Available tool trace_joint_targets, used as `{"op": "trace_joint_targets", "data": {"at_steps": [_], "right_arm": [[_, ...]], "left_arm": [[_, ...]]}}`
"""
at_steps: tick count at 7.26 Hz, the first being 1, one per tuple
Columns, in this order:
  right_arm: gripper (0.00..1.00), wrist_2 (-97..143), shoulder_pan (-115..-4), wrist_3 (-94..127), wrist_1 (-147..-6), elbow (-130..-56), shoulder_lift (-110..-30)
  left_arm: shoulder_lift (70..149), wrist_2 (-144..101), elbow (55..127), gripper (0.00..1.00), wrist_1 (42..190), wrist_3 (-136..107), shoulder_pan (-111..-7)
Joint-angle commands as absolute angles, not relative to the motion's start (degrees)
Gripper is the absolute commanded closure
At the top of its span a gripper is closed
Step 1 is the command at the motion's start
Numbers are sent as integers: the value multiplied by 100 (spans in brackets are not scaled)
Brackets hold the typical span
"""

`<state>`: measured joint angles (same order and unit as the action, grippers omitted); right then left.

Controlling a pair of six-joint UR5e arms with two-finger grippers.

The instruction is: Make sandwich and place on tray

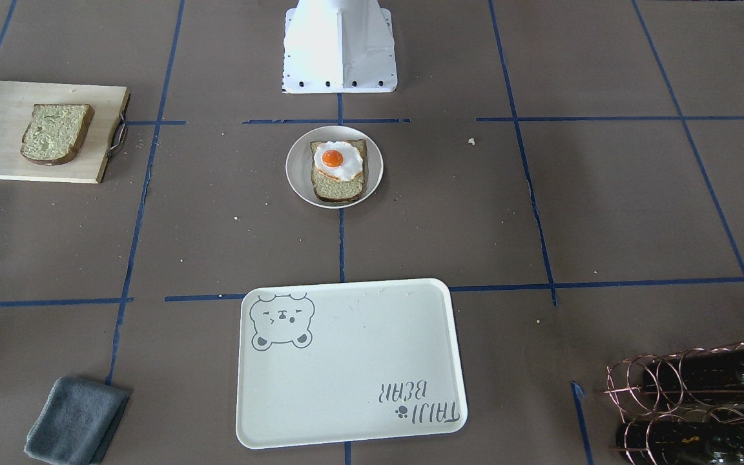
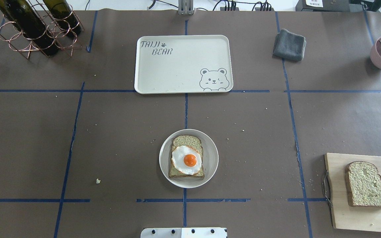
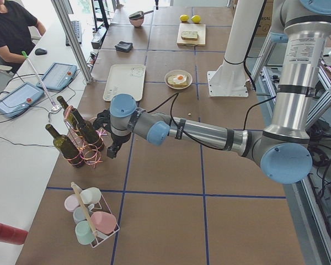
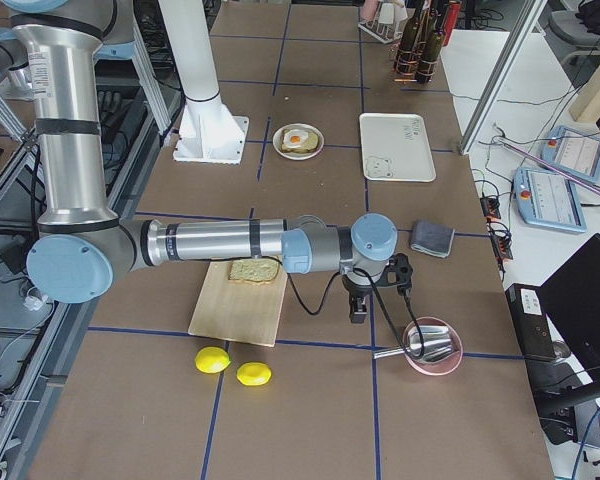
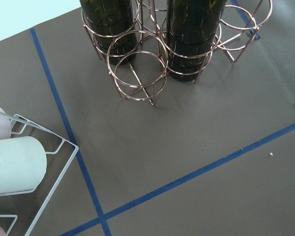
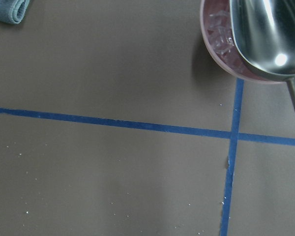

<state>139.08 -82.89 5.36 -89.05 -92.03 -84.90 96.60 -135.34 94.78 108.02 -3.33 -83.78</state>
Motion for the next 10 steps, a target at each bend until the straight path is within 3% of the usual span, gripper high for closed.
{"op": "trace_joint_targets", "data": {"at_steps": [1,4,7,10], "right_arm": [[0,14070,-8156,964,-8860,-9123,-8455],[0,14054,-8147,1560,-8230,-9316,-9015],[0,14071,-7929,2785,-6115,-9369,-9937],[0,14027,-7236,4151,-4278,-9404,-10808]], "left_arm": [[9738,-13613,9571,0,10907,-904,-8245],[9695,-13825,9606,0,12167,-3112,-7455],[9721,-13729,9920,0,12630,-4548,-6648],[9721,-13746,9967,0,12639,-4746,-6478]]}}
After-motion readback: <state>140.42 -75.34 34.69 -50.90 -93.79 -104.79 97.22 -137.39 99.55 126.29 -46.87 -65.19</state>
